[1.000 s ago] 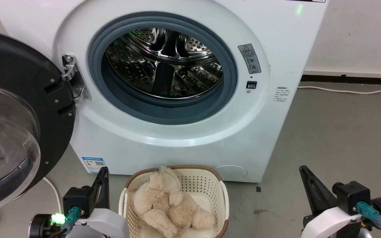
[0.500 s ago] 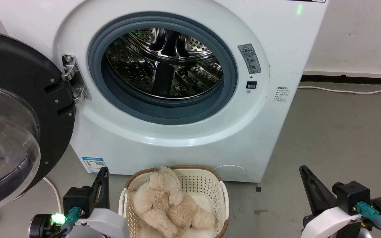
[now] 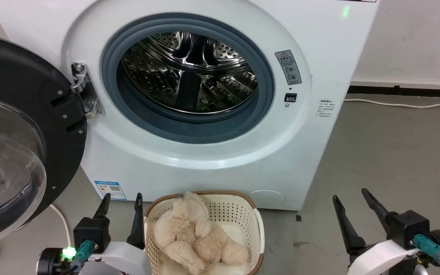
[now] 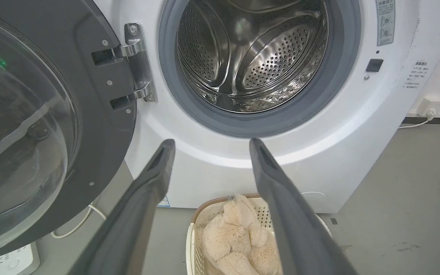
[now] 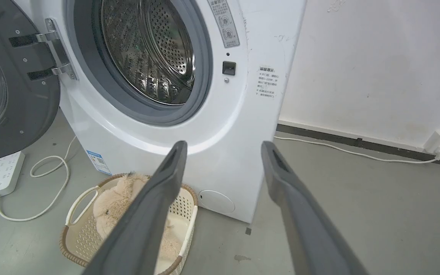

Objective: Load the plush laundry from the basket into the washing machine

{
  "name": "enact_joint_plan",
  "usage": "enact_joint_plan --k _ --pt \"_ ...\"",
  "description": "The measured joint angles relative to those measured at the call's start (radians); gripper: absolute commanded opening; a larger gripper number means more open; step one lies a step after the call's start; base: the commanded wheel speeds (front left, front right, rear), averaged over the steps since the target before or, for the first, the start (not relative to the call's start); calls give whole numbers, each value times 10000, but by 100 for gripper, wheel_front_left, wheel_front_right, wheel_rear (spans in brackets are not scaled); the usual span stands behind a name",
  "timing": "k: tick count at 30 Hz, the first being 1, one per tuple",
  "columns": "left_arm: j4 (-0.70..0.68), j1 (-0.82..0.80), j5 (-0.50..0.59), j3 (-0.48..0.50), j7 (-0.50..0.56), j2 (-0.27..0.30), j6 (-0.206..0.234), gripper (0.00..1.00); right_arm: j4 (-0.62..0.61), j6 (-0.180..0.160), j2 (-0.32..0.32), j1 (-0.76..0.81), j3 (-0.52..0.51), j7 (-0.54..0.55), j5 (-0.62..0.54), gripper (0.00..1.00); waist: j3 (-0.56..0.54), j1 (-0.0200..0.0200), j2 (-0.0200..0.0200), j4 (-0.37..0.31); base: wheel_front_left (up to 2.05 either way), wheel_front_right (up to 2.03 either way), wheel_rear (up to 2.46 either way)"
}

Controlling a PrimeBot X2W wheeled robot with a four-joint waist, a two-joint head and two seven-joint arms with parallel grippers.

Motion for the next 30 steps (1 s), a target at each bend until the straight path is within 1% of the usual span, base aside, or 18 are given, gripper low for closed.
enact_joint_plan --k 10,16,19,30 --pt "391 -18 -407 -136 -82 2 0 100 84 0 0 2 13 -270 416 100 187 0 0 -94 0 0 0" --pt "786 -356 -721 -201 -13 23 -6 100 98 0 0 2 13 -372 600 100 413 0 0 -172 0 0 0" --pt "1156 -619 -882 -268 54 50 -90 100 100 0 0 0 15 -477 767 100 613 0 0 -239 0 0 0" --pt "2316 -1370 -1149 -504 278 238 -146 100 67 0 0 -18 25 -639 1137 100 1241 0 0 -432 0 0 0"
